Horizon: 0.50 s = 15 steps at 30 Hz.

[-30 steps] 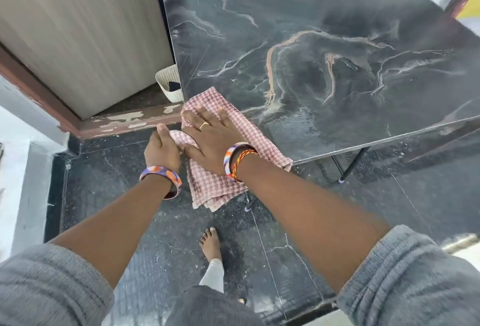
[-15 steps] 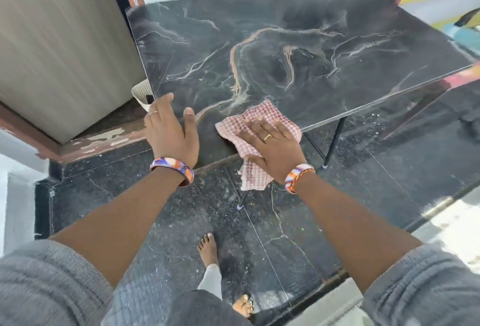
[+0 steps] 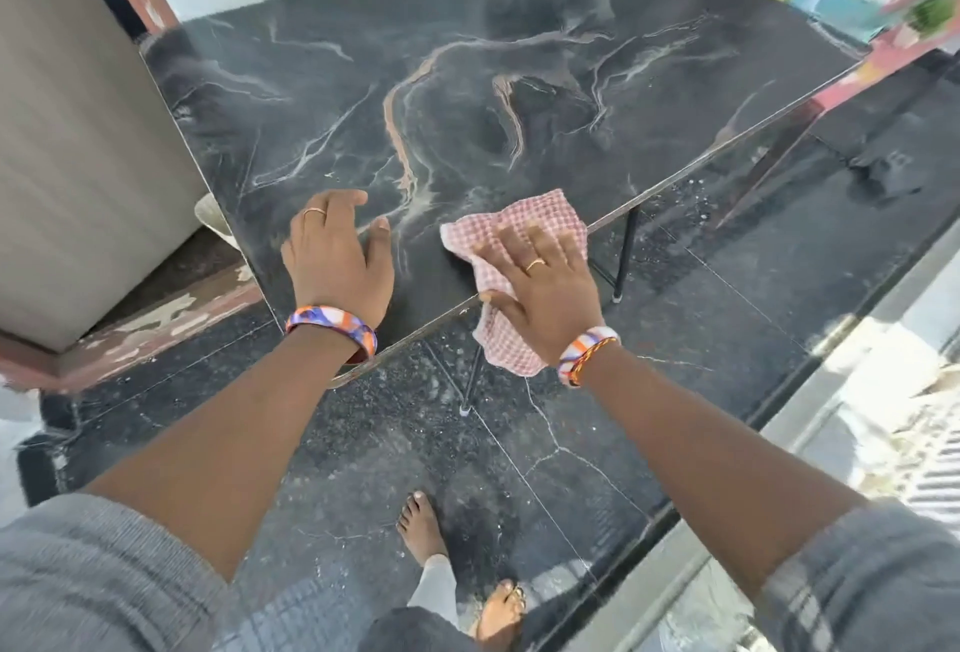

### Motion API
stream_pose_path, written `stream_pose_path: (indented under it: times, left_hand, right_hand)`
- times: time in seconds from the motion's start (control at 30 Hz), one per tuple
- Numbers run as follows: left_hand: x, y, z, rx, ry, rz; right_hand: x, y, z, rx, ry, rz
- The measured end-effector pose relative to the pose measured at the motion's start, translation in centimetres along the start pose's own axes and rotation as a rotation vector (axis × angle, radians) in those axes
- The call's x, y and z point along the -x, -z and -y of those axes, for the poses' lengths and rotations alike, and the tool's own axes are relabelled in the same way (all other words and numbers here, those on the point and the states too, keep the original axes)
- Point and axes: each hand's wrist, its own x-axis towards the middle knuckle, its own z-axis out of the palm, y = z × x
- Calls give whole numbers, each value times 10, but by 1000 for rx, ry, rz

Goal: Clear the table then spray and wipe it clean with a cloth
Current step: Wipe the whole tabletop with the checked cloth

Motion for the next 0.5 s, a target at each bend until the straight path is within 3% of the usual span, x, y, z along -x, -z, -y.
stream_pose_path:
  times: [0.2,0.4,0.5]
  left_hand:
    - [-47,-4,-4,-5,-86,58]
    - [-101,-22,-7,18,-112,112]
    - [-121,-37,-20,42,-165,141]
  right_hand:
    - [-24,10,78,-154,180,104]
    - [-59,12,76,-219,141,169]
    - [-74,12,58,-252,22,138]
